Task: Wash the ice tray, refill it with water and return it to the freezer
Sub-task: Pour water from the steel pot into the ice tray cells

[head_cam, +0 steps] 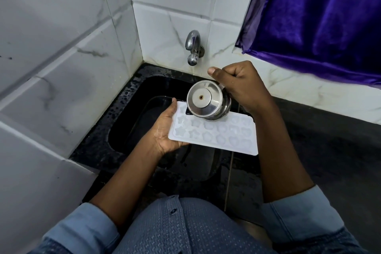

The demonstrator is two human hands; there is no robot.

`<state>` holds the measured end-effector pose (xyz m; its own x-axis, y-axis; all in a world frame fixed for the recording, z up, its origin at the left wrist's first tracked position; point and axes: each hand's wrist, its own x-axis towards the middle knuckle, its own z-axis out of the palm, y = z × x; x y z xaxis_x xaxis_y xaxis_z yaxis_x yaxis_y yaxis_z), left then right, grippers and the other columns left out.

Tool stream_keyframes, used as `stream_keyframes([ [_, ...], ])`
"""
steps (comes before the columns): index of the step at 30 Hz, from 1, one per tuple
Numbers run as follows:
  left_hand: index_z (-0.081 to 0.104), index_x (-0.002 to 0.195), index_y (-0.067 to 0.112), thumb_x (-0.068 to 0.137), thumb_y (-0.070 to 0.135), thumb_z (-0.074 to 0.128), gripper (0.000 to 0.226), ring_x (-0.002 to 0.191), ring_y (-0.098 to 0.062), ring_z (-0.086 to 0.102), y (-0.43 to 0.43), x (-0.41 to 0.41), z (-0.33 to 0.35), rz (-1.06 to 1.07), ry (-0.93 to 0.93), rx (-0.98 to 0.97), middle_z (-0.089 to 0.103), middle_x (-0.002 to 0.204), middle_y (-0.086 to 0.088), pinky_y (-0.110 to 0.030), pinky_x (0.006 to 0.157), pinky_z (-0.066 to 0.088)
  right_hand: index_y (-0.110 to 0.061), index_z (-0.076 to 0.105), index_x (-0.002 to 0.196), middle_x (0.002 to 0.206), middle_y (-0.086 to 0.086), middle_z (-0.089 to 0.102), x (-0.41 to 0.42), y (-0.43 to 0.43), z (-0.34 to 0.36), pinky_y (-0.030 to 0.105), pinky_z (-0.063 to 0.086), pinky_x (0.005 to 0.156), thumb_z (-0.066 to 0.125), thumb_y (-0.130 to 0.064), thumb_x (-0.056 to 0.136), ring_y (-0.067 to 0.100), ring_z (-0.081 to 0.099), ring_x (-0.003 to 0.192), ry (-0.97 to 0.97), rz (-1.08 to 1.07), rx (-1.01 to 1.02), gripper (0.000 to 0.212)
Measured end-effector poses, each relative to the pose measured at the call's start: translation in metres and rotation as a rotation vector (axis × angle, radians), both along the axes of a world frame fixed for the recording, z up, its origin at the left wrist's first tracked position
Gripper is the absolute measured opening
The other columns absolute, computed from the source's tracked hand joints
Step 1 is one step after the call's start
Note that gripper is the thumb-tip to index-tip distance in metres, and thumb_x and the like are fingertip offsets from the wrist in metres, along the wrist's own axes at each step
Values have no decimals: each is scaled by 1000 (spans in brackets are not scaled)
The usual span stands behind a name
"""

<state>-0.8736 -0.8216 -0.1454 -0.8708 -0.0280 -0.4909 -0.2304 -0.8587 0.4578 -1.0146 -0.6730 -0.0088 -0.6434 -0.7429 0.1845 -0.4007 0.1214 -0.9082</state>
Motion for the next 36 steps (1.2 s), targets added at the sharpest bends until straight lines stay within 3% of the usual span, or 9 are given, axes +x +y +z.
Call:
stream_keyframes([
  [3, 76, 128, 7, 98, 77, 44, 82, 119, -41, 72, 0, -1, 2, 13, -1, -21, 69, 138, -23, -59, 103, 54, -3, 39, 57, 52, 0, 25, -3, 5, -4, 24, 29, 50, 72, -30, 100, 13, 22, 46, -75, -53, -48, 61],
  [5, 73, 134, 8, 98, 77, 44, 82, 116, -41, 73, -1, 0, 2, 27, -12, -34, 69, 138, -22, -58, 97, 57, -2, 38, 57, 54, 2, 23, -6, 10, -8, 24, 25, 49, 72, -30, 100, 15, 21, 47, -143, -103, -79, 61],
  [9, 69, 136, 9, 99, 77, 41, 82, 119, -42, 72, -2, 1, 2, 41, -35, -89, 68, 140, -22, -59, 100, 56, 9, 34, 65, 61, 12, 16, -15, 23, -17, 25, 21, 47, 72, -33, 100, 17, 20, 45, -286, -221, -159, 66],
  [13, 67, 140, 10, 99, 78, 40, 83, 121, -41, 71, -4, 0, 0, 53, -54, -115, 67, 142, -21, -60, 105, 51, -14, 40, 62, 49, 1, 26, -25, 41, -24, 21, 22, 40, 71, -28, 100, 11, 25, 39, -378, -316, -244, 51],
  [19, 83, 117, 10, 100, 77, 41, 81, 116, -40, 74, -1, 0, -2, 63, -62, -103, 70, 138, -20, -58, 91, 62, -16, 50, 65, 46, -3, 34, -41, 77, -37, 23, 23, 41, 73, -30, 99, 10, 30, 37, -502, -431, -339, 43],
  [23, 77, 128, 10, 99, 77, 43, 81, 122, -41, 71, 7, -3, -4, 34, -70, -113, 67, 143, -21, -59, 90, 63, -16, 55, 64, 46, -2, 39, -57, 105, -49, 25, 25, 41, 73, -31, 98, 11, 31, 38, -522, -484, -391, 41],
  [28, 79, 125, 9, 100, 76, 41, 81, 122, -41, 70, 21, -8, -3, -5, -79, -124, 66, 143, -22, -60, 89, 63, -14, 54, 60, 49, 0, 46, -72, 137, -70, 23, 24, 39, 74, -28, 96, 11, 33, 37, -535, -556, -444, 43],
  [33, 78, 127, 9, 100, 76, 40, 81, 122, -42, 71, 33, -13, -3, -27, -83, -136, 67, 142, -22, -58, 86, 64, -7, 57, 74, 53, 1, 43, -95, 164, -97, 25, 23, 40, 78, -38, 88, 12, 33, 42, -527, -639, -422, 40],
  [36, 72, 137, 8, 101, 76, 39, 83, 125, -42, 69, 39, -16, -5, -33, -79, -142, 65, 144, -23, -59, 89, 63, -20, 52, 65, 51, -3, 40, -102, 174, -109, 25, 20, 39, 77, -35, 89, 11, 33, 41, -539, -673, -451, 38],
])
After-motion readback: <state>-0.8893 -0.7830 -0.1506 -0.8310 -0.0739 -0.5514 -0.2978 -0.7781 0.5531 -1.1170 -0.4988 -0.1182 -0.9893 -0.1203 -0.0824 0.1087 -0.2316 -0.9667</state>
